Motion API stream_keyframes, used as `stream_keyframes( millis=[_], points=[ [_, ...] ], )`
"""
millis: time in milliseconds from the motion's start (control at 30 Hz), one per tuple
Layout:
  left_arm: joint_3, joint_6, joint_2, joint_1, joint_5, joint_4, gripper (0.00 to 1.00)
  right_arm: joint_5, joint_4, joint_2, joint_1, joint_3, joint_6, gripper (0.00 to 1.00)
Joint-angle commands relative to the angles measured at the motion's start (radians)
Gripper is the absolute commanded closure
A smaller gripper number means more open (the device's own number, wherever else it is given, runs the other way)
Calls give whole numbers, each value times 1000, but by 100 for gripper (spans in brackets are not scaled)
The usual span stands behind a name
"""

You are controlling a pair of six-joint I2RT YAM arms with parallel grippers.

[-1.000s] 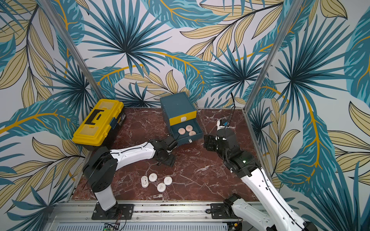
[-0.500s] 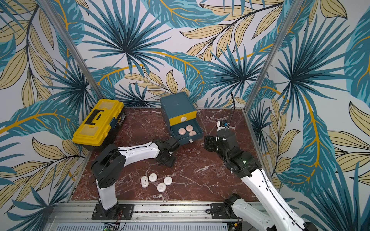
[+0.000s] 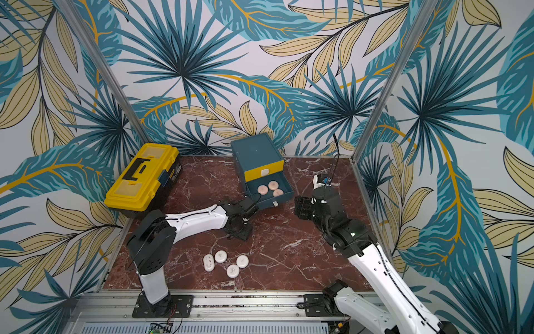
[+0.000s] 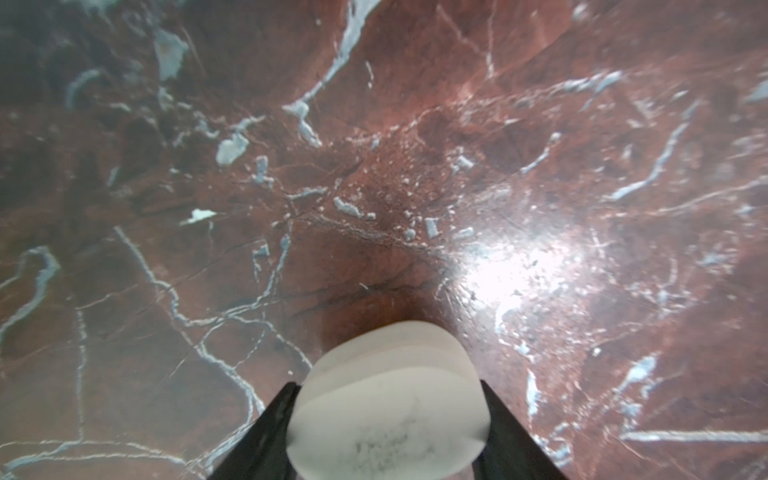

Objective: Put the bluetooth earphones in the drawer according to color
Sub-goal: Pick up the Bluetooth earphone from the center of the board, then place the bluetooth earphone in the drawer.

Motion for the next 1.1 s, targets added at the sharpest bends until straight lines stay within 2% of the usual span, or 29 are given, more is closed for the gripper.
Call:
stream_keyframes(
  millis=[0, 300, 400, 500, 700, 933, 1067],
  points=[
    [0, 4, -67, -15, -36, -27, 51, -5, -9, -14, 3, -28, 12, 28],
    [42, -12, -281, -62, -128, -201, 51, -14, -12, -28, 4, -16, 14, 28],
    [107, -3, -330, -68, -143, -237, 51, -14, -13, -32, 3, -11, 16, 28],
    [211, 30, -319, -68, -166, -244, 51, -13, -18, -39, 4, -6, 14, 28],
    [466, 112, -146, -65, -178, -189, 50, -14, -25, -47, 4, -7, 19, 28],
    [799, 146, 144, -23, -88, -173, 51, -5, -37, -68, 4, -1, 19, 28],
    [1029, 156, 321, -7, -77, -248, 52, 1, -49, -69, 4, 15, 15, 28]
  ],
)
